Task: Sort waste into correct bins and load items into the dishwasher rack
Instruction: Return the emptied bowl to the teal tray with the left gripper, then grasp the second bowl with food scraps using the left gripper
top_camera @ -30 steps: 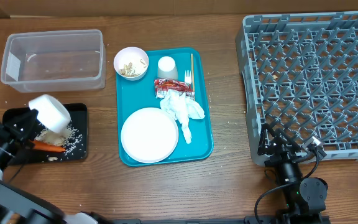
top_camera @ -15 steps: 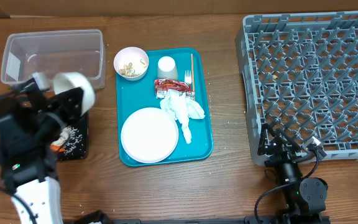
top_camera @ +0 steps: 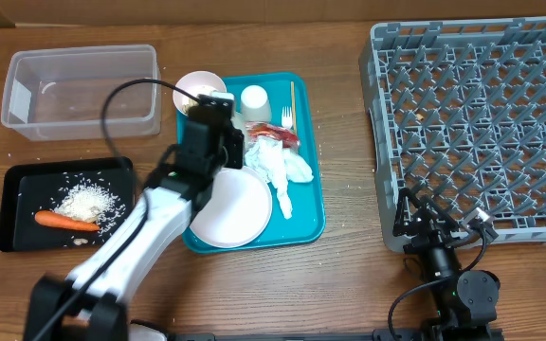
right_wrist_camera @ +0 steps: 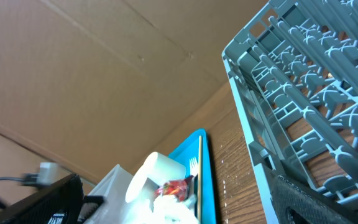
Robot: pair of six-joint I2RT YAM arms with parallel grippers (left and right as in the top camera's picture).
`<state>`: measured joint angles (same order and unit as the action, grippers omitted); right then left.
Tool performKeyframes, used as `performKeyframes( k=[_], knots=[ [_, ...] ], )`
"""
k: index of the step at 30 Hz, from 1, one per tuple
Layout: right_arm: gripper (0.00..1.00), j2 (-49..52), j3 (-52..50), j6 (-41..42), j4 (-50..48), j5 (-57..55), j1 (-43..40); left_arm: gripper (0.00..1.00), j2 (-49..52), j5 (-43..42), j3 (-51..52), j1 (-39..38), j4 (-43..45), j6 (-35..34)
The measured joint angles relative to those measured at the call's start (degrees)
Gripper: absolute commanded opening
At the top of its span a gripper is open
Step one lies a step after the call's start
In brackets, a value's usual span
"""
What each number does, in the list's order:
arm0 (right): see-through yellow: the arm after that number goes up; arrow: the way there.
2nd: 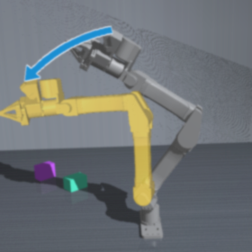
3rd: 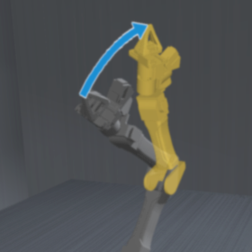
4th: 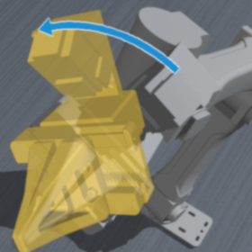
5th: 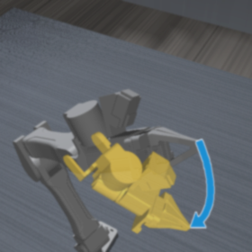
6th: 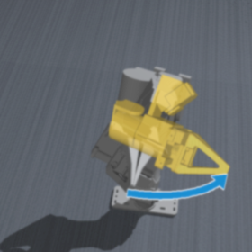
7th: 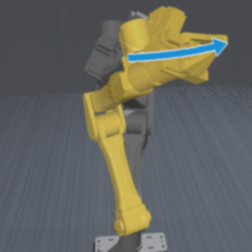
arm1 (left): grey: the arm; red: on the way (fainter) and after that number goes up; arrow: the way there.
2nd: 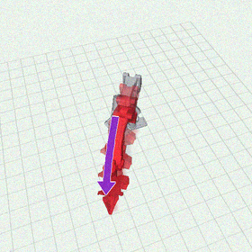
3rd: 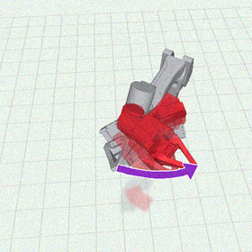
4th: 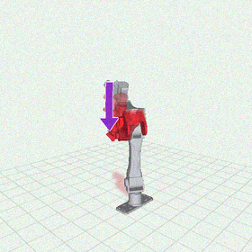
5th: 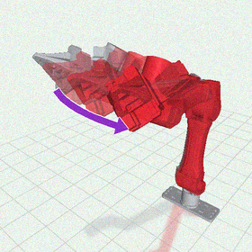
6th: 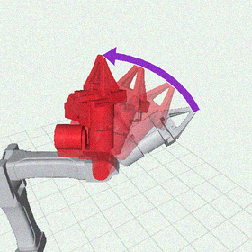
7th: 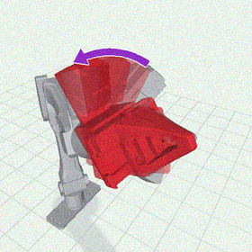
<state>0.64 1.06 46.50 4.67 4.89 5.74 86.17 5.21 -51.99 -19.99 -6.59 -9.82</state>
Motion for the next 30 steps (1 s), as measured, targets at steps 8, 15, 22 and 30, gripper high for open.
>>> performKeyframes(
  k=[8,15,22,30],
  knots=[
    [1.0,0.0,0.0,0.0,0.0,0.0,0.0,0.18,7.1,6.3,0.0,-0.5,3.6,1.3],
    [1.0,0.0,0.0,0.0,0.0,0.0,0.0,0.37,7.1,12.1,-1.8,-0.5,3.2,1.9],
    [1.0,0.0,0.0,0.0,0.0,0.0,0.0,0.51,7.8,5.2,-18.7,3.0,-19.9,2.8],
    [1.0,0.0,0.0,0.0,0.0,0.0,0.0,0.51,17.5,-7.1,-46.7,11.2,-39.6,6.2]
  ],
)
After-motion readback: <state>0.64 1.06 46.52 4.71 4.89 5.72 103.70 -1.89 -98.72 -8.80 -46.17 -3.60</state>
